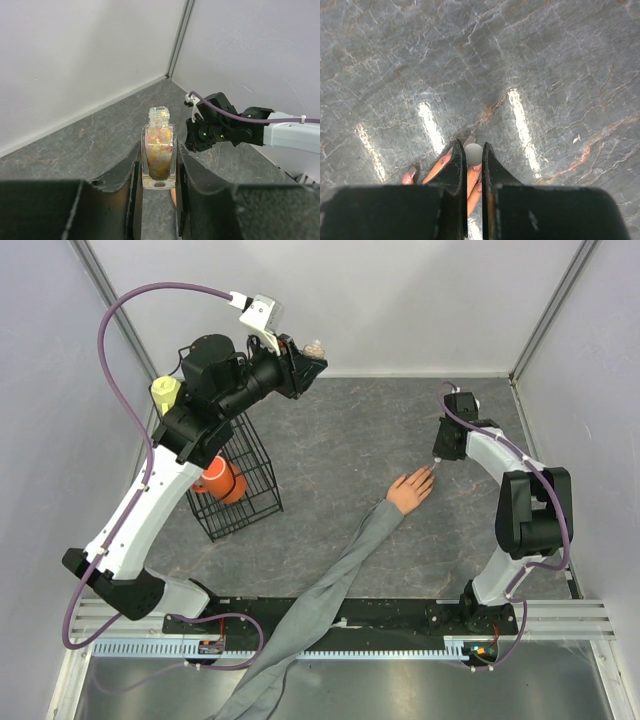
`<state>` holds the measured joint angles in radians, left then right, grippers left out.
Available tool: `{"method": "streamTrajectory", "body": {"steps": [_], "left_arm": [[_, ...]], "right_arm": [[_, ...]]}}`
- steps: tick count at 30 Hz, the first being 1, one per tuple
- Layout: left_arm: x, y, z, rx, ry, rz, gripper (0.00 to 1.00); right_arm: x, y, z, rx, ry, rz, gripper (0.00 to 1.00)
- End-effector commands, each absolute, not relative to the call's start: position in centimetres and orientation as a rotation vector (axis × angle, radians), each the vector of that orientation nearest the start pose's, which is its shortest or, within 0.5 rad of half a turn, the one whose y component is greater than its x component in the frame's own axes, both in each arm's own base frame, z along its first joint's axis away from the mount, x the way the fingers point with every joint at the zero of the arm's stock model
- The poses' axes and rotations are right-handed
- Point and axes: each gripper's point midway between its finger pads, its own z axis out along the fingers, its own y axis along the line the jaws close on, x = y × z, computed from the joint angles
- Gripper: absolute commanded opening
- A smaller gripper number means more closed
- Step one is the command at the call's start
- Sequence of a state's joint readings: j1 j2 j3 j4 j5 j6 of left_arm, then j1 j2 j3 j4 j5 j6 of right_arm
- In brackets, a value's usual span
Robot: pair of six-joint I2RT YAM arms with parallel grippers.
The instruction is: Paint the nails
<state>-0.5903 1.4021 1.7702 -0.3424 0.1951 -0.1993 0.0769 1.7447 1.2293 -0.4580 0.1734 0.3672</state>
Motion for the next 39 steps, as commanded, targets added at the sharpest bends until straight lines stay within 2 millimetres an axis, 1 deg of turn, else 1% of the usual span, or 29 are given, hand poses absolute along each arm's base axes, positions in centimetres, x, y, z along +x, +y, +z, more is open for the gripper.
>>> {"method": "streamTrajectory", "body": {"steps": [1,3,6,11,14,22,31,35,39], "left_arm": [[31.8,-26.8,50.5,0.454,1.462,-0.819,0.02],[31.7,-26.8,50.5,0.452,1.465,-0.819,0.02],[31.5,-26.7,50.6,0.449,1.461,-0.822,0.02],[31.3,-26.6,50.5,0.444,1.465,-0.828,0.02],[31.3,-26.5,50.6,0.441,1.463,-0.828,0.02],[31.3,-26.6,50.5,0.437,1.468,-0.833,0.02],[31.3,-26.5,50.6,0.440,1.463,-0.827,0.02],[31.4,-26.5,50.7,0.440,1.461,-0.827,0.02],[31.4,-26.5,50.7,0.443,1.459,-0.821,0.02]], "right_arm": [[41.1,2.4,8.1,0.417,2.483,0.000,0.00],[40.9,2.6,7.5,0.415,2.502,0.007,0.00],[41.0,2.7,7.2,0.414,2.501,0.004,0.00],[41.8,2.6,7.8,0.416,2.479,-0.001,0.00],[41.8,2.2,8.1,0.415,2.470,-0.024,0.00],[42.2,2.2,8.5,0.411,2.459,-0.017,0.00],[42.8,2.6,8.3,0.407,2.460,0.003,0.00],[42.9,2.6,7.9,0.408,2.469,0.003,0.00],[43.2,2.5,8.0,0.410,2.463,-0.003,0.00]]}}
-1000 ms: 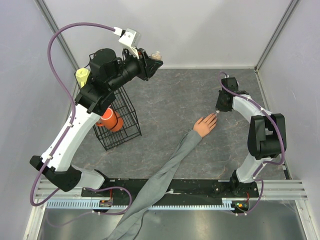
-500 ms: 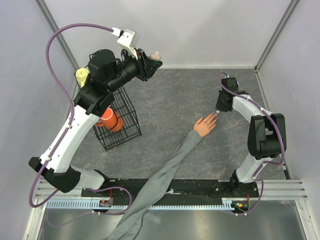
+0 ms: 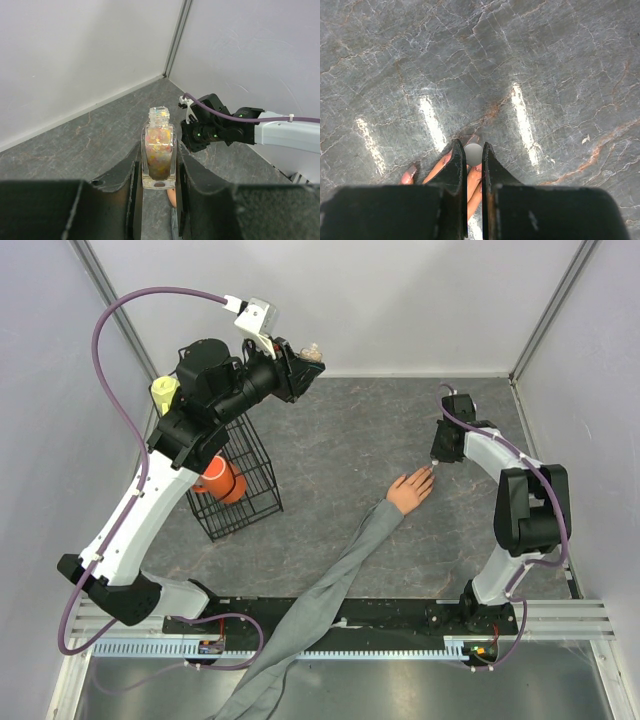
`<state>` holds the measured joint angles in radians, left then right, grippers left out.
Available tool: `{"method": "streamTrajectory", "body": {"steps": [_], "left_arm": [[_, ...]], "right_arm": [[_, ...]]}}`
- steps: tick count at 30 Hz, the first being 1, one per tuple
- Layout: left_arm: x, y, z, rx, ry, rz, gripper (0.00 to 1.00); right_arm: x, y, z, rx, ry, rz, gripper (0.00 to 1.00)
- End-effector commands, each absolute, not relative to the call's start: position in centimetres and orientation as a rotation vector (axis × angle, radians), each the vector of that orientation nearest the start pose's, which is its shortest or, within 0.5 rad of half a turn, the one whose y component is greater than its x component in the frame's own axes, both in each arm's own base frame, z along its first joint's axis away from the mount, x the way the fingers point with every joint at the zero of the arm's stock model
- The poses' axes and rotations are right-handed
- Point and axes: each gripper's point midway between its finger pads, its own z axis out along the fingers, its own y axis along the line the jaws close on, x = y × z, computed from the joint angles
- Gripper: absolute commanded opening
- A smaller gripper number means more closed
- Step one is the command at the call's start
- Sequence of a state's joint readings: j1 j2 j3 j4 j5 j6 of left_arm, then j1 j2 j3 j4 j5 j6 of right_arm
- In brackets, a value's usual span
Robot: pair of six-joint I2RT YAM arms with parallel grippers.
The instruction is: Paint the nails
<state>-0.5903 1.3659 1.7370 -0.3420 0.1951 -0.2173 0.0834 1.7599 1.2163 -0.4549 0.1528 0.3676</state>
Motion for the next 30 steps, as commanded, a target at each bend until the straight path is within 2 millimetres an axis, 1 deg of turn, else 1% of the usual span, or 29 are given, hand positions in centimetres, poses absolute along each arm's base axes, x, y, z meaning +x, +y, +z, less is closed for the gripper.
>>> {"method": "streamTrajectory", "body": {"steps": [1,5,12,18,24,30], "left_arm": [[31.4,-26.5,50.7,0.443,1.459,-0.821,0.02],[31.5,-26.6,50.6,0.448,1.461,-0.819,0.02],[31.6,-26.6,50.7,0.448,1.455,-0.816,0.02],[31.6,-26.6,50.7,0.451,1.457,-0.813,0.02],[31.6,-26.5,50.6,0.450,1.458,-0.808,0.02],[31.7,-26.6,50.5,0.449,1.462,-0.806,0.02]], "right_arm": [[43.2,2.6,7.7,0.408,2.471,-0.007,0.00],[43.1,2.5,7.0,0.413,2.483,-0.013,0.00],[43.6,2.4,7.1,0.411,2.476,-0.021,0.00],[43.5,1.9,6.9,0.419,2.478,-0.056,0.00],[43.4,1.8,6.5,0.420,2.489,-0.071,0.00],[43.4,1.3,6.5,0.431,2.485,-0.100,0.00]]}}
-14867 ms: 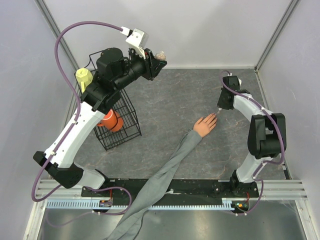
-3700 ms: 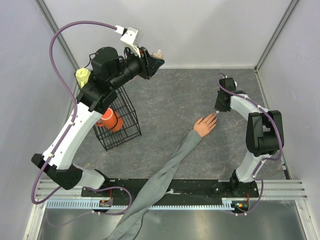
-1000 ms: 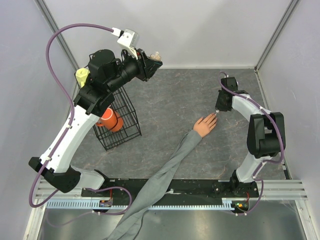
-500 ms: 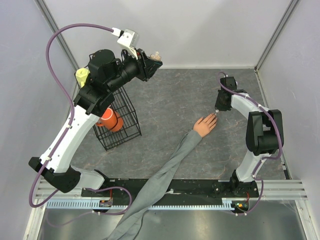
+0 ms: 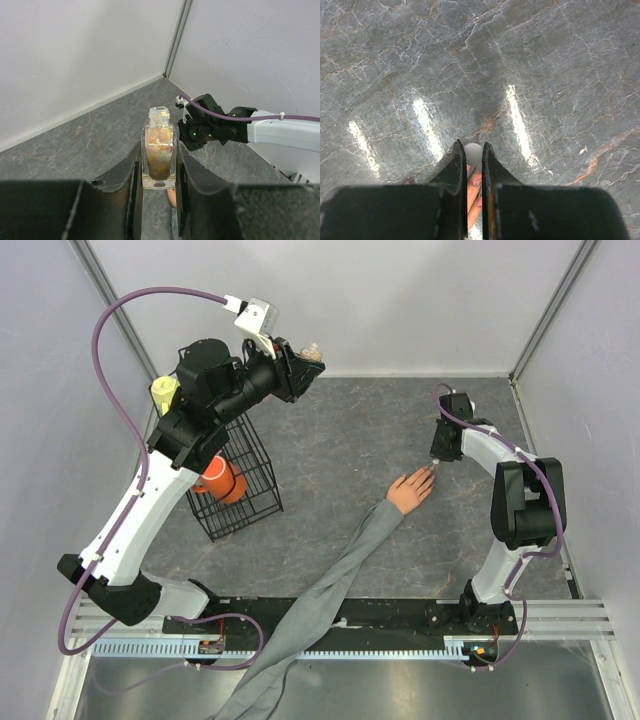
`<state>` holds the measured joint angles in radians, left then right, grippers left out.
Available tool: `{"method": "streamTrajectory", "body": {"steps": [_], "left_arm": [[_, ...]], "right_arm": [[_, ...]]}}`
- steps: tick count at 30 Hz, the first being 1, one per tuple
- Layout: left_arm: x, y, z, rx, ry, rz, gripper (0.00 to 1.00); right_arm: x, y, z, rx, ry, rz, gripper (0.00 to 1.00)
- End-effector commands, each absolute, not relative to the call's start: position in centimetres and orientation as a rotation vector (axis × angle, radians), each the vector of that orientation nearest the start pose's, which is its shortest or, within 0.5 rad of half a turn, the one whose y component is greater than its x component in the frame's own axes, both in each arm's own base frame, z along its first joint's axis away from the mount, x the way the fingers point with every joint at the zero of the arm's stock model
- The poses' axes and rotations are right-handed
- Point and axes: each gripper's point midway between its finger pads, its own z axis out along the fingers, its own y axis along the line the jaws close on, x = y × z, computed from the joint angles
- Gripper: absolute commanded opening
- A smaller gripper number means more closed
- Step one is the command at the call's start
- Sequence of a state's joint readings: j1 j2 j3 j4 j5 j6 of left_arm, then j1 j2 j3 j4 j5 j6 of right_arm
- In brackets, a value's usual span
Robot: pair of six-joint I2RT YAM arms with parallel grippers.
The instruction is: Paint the nails
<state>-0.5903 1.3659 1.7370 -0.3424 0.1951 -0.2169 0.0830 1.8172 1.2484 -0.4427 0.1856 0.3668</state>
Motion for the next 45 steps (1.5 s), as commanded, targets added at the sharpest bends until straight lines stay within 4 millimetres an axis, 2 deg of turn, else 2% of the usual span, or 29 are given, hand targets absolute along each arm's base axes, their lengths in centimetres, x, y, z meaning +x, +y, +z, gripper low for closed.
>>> {"method": "streamTrajectory", "body": {"steps": [1,14,18,21,22,28,36,45], "left_arm": [[31.7,-26.5,50.6,0.448,1.460,-0.806,0.02],[31.6,-26.6,50.6,0.452,1.460,-0.813,0.02],[31.6,-26.6,50.7,0.450,1.460,-0.814,0.02],[31.6,-26.6,50.6,0.449,1.464,-0.817,0.02],[31.5,-26.7,50.6,0.450,1.464,-0.822,0.02],[31.5,-26.8,50.4,0.452,1.467,-0.832,0.02],[31.4,-26.7,50.5,0.448,1.465,-0.831,0.02],[31.4,-26.7,50.4,0.448,1.468,-0.834,0.02]], "right_arm": [[43.3,1.3,6.4,0.434,2.488,-0.105,0.00],[43.6,0.4,8.1,0.430,2.457,-0.136,0.00],[43.1,0.8,8.8,0.420,2.454,-0.111,0.00],[42.8,2.5,9.1,0.385,2.458,-0.038,0.00],[42.7,3.1,9.1,0.369,2.457,-0.035,0.00],[42.3,3.2,8.7,0.369,2.468,-0.040,0.00],[41.6,2.4,8.2,0.398,2.476,-0.091,0.00],[41.4,2.5,8.0,0.391,2.488,-0.086,0.00]]}}
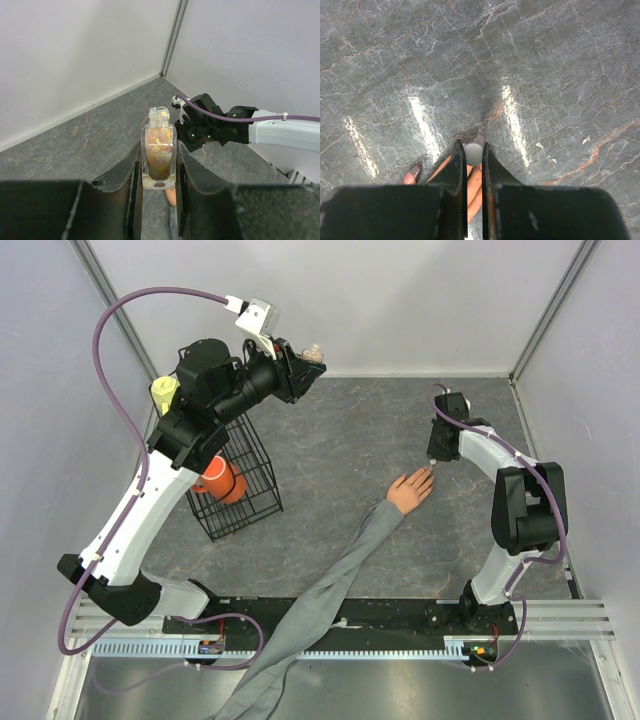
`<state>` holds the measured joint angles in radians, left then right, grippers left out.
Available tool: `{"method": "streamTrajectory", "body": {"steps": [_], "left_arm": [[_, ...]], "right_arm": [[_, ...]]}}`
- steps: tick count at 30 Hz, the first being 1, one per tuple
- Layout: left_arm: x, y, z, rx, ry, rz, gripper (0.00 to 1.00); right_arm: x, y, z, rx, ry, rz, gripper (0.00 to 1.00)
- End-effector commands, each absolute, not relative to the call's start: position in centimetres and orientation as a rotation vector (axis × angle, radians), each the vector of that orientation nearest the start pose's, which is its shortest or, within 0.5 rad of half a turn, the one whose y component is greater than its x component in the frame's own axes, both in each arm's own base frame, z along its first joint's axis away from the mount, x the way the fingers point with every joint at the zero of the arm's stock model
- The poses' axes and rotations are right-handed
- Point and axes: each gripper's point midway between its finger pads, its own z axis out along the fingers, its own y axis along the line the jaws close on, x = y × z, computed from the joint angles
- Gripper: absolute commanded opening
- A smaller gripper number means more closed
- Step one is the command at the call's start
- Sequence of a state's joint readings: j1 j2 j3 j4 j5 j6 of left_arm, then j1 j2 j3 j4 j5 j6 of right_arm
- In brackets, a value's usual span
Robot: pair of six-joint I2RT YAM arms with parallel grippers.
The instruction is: Paint the nails
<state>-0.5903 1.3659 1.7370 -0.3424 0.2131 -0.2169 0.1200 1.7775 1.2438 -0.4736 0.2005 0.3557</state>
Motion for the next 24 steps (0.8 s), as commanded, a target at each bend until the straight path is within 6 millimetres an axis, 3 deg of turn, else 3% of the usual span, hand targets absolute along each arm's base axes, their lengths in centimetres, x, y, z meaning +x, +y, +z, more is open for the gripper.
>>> {"method": "streamTrajectory", "body": {"steps": [1,9,24], "left_arm": [[31.4,-26.8,50.3,0.449,1.470,-0.835,0.02],[31.4,-26.8,50.4,0.447,1.468,-0.834,0.02],[31.7,-26.8,50.6,0.453,1.462,-0.823,0.02]], "right_arm": [[41.4,2.3,8.0,0.395,2.486,-0.100,0.00],[41.1,1.9,7.3,0.404,2.504,-0.128,0.00],[43.1,2.2,7.0,0.404,2.496,-0.093,0.00]]}}
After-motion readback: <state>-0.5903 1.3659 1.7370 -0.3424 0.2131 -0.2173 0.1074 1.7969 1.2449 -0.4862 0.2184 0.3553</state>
